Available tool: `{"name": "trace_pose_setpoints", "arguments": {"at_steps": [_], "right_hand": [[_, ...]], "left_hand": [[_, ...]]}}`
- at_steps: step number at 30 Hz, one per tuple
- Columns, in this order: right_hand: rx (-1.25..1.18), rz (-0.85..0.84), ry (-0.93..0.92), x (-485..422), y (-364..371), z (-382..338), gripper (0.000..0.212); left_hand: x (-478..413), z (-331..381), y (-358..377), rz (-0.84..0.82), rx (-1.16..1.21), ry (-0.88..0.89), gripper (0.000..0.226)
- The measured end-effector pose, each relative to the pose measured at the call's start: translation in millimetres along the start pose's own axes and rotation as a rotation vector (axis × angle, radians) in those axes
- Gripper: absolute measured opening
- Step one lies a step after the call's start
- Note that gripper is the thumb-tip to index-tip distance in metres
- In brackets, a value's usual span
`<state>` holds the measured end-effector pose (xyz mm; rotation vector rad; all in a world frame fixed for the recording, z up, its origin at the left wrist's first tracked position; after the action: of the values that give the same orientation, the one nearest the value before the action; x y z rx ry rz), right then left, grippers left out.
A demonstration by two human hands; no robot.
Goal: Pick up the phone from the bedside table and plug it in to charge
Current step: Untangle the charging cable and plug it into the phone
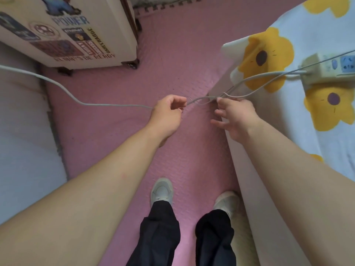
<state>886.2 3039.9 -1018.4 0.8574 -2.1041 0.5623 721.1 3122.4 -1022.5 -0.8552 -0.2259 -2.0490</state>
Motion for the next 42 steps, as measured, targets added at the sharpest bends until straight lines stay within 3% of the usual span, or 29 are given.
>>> {"name": "trace_pose_setpoints", "arguments": {"at_steps": [8, 15, 24, 35, 39, 42], "right_hand": [[-0.191, -0.03, 0.14, -19.4, 16.7, -6.3, 0.044], [-0.316, -0.007, 0.171, -29.0, 19.4, -4.7, 0.023], [-0.19, 0.035, 0.18, -2.8, 4.7, 13.1, 0.021], [-0.048, -0.082, 0.086, 56.7, -40.7, 11.0, 0.028], [-0.004, -0.134, 0.061, 71.5, -53.7, 4.9, 0.027], [0.003, -0.193, 0.04, 78.9, -61.5, 1.6, 0.026]], "left_hand": [[-12.5, 0.0, -9.5, 0.038, 0.115, -0.098, 0.041], [-12.8, 7.5, -8.5, 0.025, 0.111, -0.081, 0.039], [-3.9, 9.2, 2.7, 0.0, 0.022, -0.06, 0.038], [19.0, 13.2, 59.2, -0.175, -0.336, 0.123, 0.041], [29.7, 16.4, 73.1, -0.154, -0.433, 0.22, 0.044], [36.1, 20.1, 81.0, -0.156, -0.408, 0.227, 0.031]]}}
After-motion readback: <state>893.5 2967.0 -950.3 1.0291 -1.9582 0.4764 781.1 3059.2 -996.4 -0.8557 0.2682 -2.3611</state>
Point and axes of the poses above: each hand's wrist, its own x-axis away from the middle knuckle, its own y-axis out of the palm, z = x × y, the point moved 3 cm from there along -x, towards the middle knuckle, and after that the axes turned 5 degrees about -z, right-handed, at the moved point
